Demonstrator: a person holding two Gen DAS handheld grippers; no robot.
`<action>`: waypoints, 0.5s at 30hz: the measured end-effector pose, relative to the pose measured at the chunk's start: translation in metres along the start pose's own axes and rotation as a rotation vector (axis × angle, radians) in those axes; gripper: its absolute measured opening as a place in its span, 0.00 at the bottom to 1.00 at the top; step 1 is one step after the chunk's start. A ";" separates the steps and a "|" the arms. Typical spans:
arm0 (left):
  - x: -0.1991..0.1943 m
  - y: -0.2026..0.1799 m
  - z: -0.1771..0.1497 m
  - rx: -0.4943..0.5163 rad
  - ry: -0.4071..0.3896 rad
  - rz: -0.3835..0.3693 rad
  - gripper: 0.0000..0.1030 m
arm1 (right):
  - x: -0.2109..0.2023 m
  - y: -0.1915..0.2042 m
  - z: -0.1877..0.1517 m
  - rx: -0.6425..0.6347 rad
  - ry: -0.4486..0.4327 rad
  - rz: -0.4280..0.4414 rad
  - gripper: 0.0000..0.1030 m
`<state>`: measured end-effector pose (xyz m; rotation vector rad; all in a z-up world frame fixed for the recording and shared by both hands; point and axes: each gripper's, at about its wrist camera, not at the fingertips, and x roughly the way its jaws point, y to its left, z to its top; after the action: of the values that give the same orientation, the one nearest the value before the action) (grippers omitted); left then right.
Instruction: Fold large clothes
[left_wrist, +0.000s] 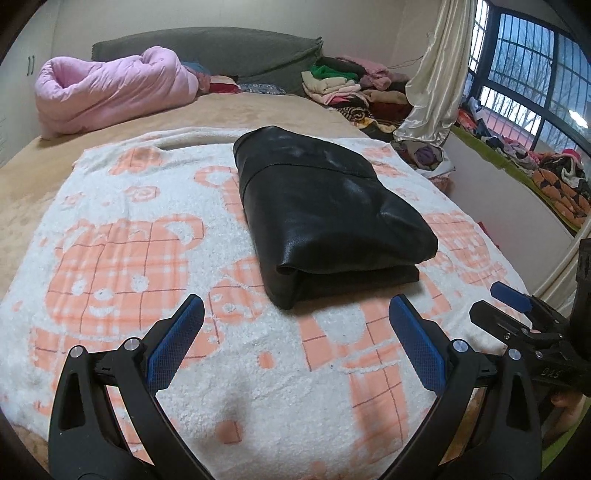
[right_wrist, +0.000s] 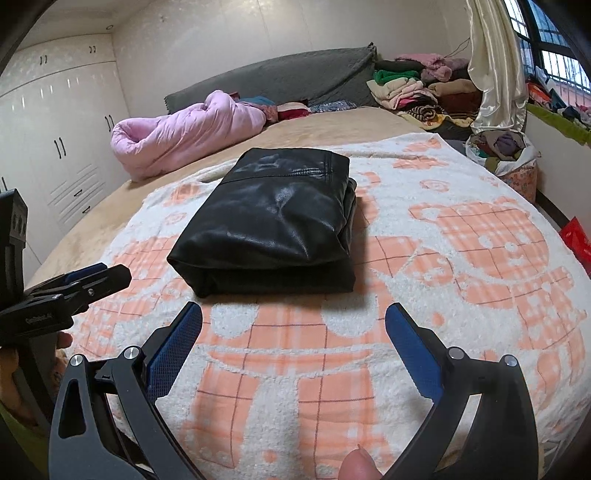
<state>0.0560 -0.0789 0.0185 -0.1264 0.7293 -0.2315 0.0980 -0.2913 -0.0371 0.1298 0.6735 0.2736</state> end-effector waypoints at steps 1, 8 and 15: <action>0.000 0.000 0.000 0.001 0.000 0.004 0.91 | 0.000 0.000 0.000 0.000 0.001 -0.001 0.96; 0.001 0.000 0.001 0.002 0.004 0.025 0.91 | 0.002 -0.002 0.000 0.007 0.012 -0.005 0.96; 0.002 0.001 0.001 0.015 0.013 0.043 0.91 | 0.003 -0.002 0.000 -0.002 0.018 -0.017 0.96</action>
<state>0.0583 -0.0788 0.0173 -0.0949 0.7423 -0.1966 0.1004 -0.2920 -0.0393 0.1200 0.6918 0.2595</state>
